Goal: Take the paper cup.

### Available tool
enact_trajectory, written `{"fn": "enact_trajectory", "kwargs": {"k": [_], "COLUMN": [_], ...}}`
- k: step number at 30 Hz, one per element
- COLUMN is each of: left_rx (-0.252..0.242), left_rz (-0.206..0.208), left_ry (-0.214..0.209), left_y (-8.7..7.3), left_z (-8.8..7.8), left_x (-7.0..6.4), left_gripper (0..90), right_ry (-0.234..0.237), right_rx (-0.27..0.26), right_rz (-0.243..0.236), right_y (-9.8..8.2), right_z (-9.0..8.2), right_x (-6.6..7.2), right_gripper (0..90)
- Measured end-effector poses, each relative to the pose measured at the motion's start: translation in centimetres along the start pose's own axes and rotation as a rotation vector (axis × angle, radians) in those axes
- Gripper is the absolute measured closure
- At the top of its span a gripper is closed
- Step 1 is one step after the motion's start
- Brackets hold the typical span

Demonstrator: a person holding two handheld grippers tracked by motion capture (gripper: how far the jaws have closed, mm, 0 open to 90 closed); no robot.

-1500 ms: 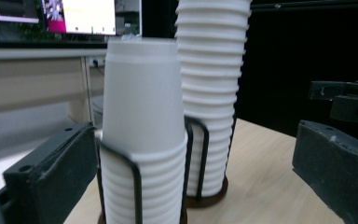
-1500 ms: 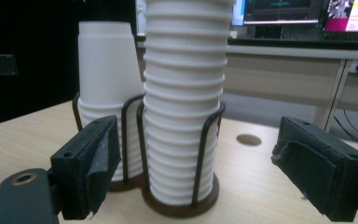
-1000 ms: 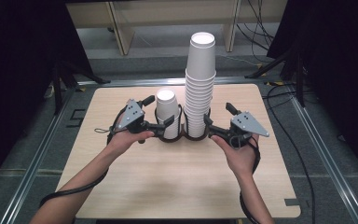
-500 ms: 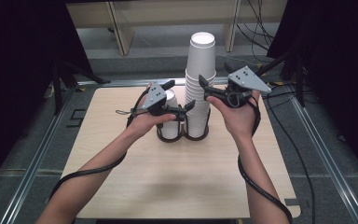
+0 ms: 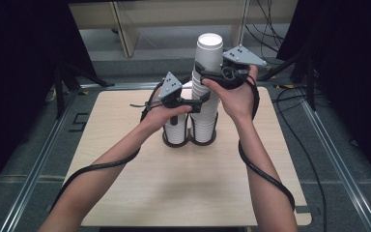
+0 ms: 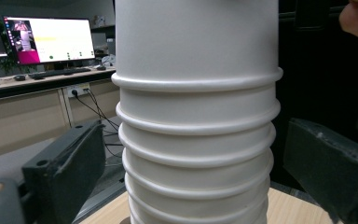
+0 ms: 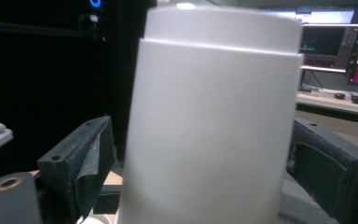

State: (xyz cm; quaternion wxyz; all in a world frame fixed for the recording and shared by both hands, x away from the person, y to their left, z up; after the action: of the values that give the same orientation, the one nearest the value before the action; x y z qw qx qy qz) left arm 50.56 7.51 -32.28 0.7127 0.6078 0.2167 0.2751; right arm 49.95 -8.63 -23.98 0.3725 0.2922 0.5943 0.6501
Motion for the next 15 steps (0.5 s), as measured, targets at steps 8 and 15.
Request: {"fn": "enact_trajectory", "kwargs": {"k": [8,15], "left_rx": [0.014,0.023], "left_rz": [0.007,0.017], "left_ry": [-0.003,-0.005], "left_y": [-0.2,-0.1], "left_z": [0.5,0.7], "left_x": [0.1,-0.1], "left_gripper": [8.6,10.1], "right_ry": [-0.011,-0.009], "right_rx": [0.034,0.03], "right_rz": [-0.009,-0.003], "right_y": [-0.3,-0.3], "right_z": [1.2,1.1], "right_x": [0.0,-0.1], "right_gripper": [12.7,15.4]}}
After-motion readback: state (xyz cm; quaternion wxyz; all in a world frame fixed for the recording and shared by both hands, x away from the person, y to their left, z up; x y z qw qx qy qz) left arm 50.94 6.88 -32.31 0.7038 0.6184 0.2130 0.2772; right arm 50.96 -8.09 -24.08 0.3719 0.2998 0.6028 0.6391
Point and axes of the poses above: each handheld gripper's, and its own axes: z roughly forward along the jaws, y roughly out of its top, x roughly to its left, the point moved 2 cm from there along z, roughly forward along the jaws, and after that the axes turned 10 degrees about -x, right-handed, at the moved point
